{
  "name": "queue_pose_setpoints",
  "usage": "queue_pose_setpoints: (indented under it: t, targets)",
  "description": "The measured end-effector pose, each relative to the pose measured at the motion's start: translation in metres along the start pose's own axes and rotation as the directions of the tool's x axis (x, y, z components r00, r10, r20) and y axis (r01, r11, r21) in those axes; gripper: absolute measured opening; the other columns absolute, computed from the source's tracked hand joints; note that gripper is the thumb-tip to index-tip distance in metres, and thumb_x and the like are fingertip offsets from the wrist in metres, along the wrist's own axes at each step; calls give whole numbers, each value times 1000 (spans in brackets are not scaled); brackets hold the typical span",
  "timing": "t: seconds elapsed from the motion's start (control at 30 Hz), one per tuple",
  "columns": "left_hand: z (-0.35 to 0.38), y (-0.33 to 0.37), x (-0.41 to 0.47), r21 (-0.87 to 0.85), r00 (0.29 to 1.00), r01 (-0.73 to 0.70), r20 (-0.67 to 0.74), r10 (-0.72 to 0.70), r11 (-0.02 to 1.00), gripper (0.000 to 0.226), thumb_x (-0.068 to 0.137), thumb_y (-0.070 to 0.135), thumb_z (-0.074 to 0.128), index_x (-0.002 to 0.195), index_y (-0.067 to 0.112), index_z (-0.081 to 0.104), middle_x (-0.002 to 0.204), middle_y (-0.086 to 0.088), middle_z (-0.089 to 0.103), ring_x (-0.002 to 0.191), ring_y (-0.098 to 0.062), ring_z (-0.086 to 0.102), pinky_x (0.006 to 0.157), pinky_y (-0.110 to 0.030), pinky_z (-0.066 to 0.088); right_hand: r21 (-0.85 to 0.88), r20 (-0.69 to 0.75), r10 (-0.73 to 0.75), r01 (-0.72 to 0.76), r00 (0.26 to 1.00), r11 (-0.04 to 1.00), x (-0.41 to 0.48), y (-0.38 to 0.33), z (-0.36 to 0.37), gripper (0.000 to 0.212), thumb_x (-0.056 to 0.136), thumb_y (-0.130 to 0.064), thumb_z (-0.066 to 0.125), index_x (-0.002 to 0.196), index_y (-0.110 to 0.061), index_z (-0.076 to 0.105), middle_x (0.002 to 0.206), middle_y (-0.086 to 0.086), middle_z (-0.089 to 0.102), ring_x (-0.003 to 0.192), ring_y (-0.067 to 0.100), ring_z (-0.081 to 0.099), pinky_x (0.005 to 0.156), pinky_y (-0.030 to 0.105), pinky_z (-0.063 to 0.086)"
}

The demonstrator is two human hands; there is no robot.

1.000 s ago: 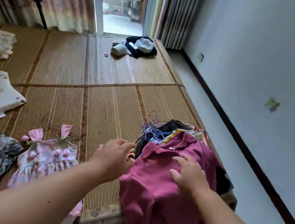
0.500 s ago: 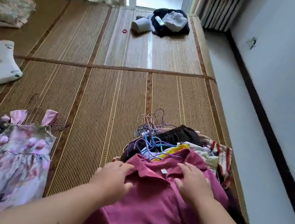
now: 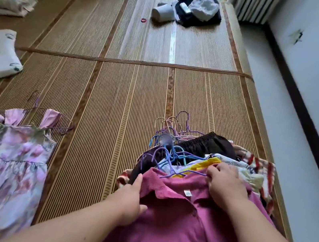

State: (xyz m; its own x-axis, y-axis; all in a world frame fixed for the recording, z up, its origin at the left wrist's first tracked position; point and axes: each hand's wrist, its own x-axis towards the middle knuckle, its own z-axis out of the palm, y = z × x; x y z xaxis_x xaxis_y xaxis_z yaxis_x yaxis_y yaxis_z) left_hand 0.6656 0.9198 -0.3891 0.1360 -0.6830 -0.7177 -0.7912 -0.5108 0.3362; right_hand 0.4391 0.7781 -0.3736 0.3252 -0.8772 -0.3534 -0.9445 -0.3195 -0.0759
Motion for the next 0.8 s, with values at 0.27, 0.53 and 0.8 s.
queue_pose_setpoints:
  t: [0.27,0.53,0.8]
  targets:
    - [-57,10,-70,-224,946,-245,-269,182,943,70,87,53,53,148,36,22,138,3,47,128,-15,43,108,-39,35,205,-257,-254,310,932,928,-84,-11,-110,4,88,-30,62,90,-28,64,127,-11,54,111,17,55,81,29,45]
    - [-97,-19,-174,-320,933,-299,-294,206,899,17,88,18,59,99,29,64,92,9,68,88,-8,60,80,-25,46,375,-57,-218,223,974,900,-151,-41,-172,40,75,-46,72,108,-50,50,124,-15,51,109,2,49,85,19,31]
    - [-135,-83,-236,-345,887,-341,-426,178,874,18,83,16,59,87,32,64,79,10,67,81,-8,61,79,-32,50,403,275,-361,234,891,885,-193,-93,-195,26,91,-47,51,105,-32,66,100,-9,69,88,0,60,68,3,38]
